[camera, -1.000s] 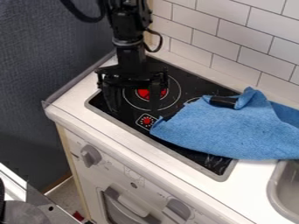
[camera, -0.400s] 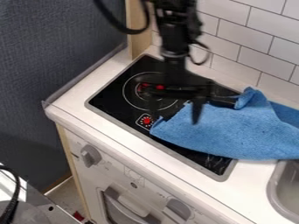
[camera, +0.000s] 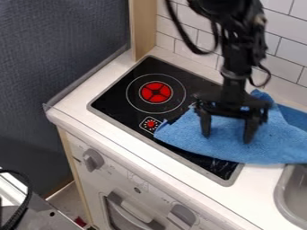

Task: Fold the cloth from the bottom to the top

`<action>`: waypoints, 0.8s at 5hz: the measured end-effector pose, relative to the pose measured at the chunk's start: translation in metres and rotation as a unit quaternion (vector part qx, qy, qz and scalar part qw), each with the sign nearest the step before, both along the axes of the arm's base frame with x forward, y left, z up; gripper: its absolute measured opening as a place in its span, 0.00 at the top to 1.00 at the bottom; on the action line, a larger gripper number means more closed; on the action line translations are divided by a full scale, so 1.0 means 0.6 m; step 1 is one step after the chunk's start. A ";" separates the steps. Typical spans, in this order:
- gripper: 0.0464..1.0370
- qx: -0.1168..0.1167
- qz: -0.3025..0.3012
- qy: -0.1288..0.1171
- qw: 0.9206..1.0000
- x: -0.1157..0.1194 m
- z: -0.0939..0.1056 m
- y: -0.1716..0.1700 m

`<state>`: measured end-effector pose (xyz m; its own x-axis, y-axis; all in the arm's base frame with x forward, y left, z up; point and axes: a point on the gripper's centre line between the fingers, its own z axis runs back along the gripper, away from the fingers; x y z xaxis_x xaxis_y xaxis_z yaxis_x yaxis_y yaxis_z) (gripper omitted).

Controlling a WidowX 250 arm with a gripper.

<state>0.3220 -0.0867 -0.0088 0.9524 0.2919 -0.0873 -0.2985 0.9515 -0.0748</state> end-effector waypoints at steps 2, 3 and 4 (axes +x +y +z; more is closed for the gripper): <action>0.04 0.000 -0.018 -0.009 1.000 0.014 -0.031 0.014; 0.04 0.017 -0.034 -0.016 0.999 0.014 -0.032 0.043; 0.04 0.036 -0.060 -0.015 0.997 0.021 -0.030 0.080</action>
